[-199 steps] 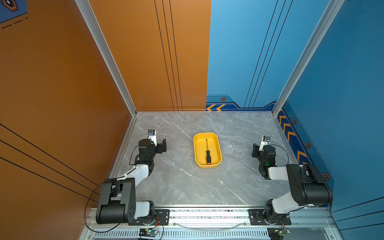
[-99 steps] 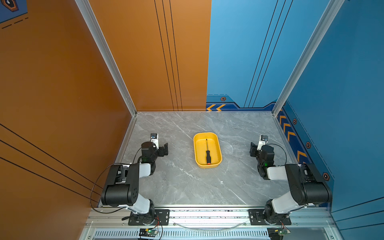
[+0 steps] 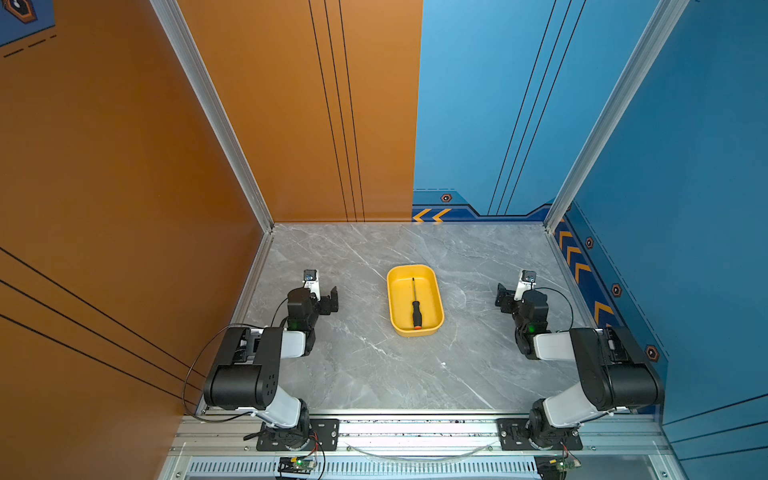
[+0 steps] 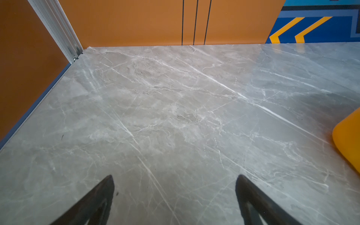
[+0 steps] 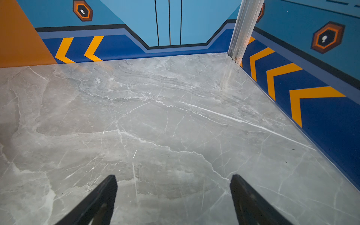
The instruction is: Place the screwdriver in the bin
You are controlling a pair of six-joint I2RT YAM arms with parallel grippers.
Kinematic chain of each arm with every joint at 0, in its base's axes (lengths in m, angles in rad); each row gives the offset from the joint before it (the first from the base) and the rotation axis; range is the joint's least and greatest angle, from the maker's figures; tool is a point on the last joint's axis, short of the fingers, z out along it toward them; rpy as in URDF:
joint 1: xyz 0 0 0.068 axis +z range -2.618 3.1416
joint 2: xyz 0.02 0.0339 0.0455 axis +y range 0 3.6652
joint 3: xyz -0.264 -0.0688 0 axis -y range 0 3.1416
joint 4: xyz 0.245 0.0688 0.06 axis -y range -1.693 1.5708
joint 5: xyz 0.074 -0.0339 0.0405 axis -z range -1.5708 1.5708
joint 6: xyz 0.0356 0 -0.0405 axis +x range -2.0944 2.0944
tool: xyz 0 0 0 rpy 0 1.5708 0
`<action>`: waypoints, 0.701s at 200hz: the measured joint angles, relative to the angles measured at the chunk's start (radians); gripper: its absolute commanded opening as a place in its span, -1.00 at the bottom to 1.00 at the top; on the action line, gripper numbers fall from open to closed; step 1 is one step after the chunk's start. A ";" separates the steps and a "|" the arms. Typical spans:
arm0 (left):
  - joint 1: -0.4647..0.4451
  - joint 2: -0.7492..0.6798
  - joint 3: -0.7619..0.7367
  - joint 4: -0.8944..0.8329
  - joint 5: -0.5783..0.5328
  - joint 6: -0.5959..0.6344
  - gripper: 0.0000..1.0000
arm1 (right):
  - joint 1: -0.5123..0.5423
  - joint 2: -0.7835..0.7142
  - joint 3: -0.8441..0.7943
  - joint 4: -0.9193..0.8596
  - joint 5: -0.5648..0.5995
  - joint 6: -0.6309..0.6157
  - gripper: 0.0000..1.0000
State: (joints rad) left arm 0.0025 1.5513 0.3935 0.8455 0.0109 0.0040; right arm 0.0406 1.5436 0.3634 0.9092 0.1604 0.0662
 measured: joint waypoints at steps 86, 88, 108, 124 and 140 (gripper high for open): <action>0.000 0.009 -0.002 0.057 -0.024 0.000 0.96 | 0.000 0.000 0.000 0.000 0.000 -0.003 0.99; 0.000 0.009 -0.002 0.057 -0.024 0.000 0.96 | 0.000 0.000 0.000 0.000 0.000 -0.003 0.99; 0.000 0.009 -0.002 0.057 -0.027 0.000 0.96 | 0.000 0.000 0.000 0.000 0.000 -0.003 0.99; -0.001 0.009 -0.002 0.057 -0.027 0.000 0.96 | 0.000 0.000 0.000 0.000 0.000 -0.003 1.00; -0.002 0.009 -0.002 0.057 -0.027 0.000 0.96 | 0.000 0.000 0.000 0.000 0.000 -0.003 0.99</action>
State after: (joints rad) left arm 0.0010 1.5600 0.3920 0.9024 -0.0162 0.0040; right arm 0.0406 1.5436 0.3634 0.9092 0.1608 0.0628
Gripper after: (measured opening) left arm 0.978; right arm 0.996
